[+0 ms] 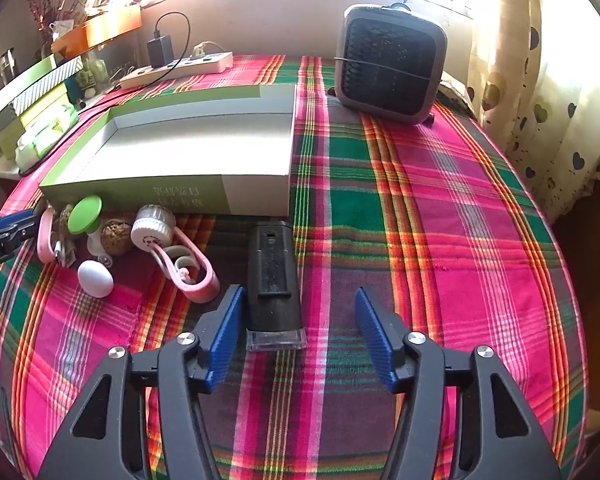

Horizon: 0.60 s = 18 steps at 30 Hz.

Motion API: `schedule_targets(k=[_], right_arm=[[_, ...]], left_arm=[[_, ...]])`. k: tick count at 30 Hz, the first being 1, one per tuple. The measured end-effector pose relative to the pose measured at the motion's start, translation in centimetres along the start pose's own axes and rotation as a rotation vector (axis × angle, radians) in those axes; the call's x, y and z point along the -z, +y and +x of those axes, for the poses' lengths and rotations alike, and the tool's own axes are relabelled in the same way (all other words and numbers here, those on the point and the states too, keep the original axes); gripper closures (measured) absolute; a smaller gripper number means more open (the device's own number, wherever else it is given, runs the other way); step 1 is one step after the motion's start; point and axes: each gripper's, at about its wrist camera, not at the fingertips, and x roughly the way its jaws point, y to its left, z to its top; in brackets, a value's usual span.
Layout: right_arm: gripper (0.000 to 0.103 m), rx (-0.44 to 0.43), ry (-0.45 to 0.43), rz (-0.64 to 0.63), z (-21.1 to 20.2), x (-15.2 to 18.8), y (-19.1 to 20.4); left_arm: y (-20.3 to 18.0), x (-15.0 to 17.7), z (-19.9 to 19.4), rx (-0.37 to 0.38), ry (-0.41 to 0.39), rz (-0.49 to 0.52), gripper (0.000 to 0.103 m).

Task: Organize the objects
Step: 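Close the right gripper on the black flashlight while the left gripper grasps the black puck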

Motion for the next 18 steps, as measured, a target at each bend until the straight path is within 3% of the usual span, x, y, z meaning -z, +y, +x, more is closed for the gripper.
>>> schedule_targets(k=[18], right_arm=[[0.059,-0.011,-0.014,-0.002,0.49,-0.63,0.45]], left_arm=[[-0.07,-0.98,0.86,-0.04,0.008,0.019,0.057]])
